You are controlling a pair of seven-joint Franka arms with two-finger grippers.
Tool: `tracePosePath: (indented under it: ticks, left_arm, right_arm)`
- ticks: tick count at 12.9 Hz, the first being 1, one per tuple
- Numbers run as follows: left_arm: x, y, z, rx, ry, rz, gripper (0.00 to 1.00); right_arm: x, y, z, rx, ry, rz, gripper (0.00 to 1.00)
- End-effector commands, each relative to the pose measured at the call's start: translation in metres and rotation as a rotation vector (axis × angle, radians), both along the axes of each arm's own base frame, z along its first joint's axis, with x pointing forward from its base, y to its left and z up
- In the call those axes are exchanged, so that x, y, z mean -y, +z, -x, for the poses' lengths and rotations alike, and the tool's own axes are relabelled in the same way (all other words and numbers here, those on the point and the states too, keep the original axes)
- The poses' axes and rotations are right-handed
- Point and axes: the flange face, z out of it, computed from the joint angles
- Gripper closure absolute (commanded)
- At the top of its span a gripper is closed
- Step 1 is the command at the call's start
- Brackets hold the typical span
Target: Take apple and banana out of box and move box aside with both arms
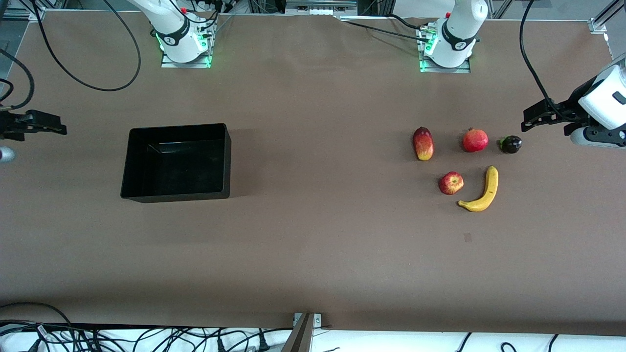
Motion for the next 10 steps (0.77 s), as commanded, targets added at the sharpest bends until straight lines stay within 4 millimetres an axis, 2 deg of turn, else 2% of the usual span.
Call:
tracePosePath:
  ticks: [1,4,5,6,7,8,10]
  left_arm:
    - [0.002,0.005,-0.004,0.006,-0.001,0.006,0.0]
    - [0.002,0.005,-0.003,0.003,-0.001,0.006,0.0]
    - [0.002,0.006,-0.003,0.005,-0.001,0.006,0.0]
    - [0.004,0.006,-0.003,0.005,-0.004,0.006,0.0]
    - [0.005,0.006,-0.003,0.005,-0.007,0.006,0.0]
    - [0.006,0.008,-0.002,0.008,-0.009,0.006,0.0]
    - [0.007,0.007,-0.002,0.006,-0.01,0.008,0.0]
  right_arm:
    - [-0.019,0.019,0.002,0.037,0.033,0.014,0.0]
    - [-0.006,0.023,0.027,0.03,-0.07,0.017,0.0]
    - [-0.022,0.027,0.036,0.069,-0.047,0.052,0.0]
    - [-0.031,0.023,0.047,0.107,-0.08,0.076,0.0]
    - [-0.03,0.014,0.055,0.128,-0.135,0.082,0.0]
    - [-0.036,0.013,0.057,0.141,-0.124,0.078,0.0]
    - [-0.037,0.016,0.058,0.139,-0.119,0.071,0.0]
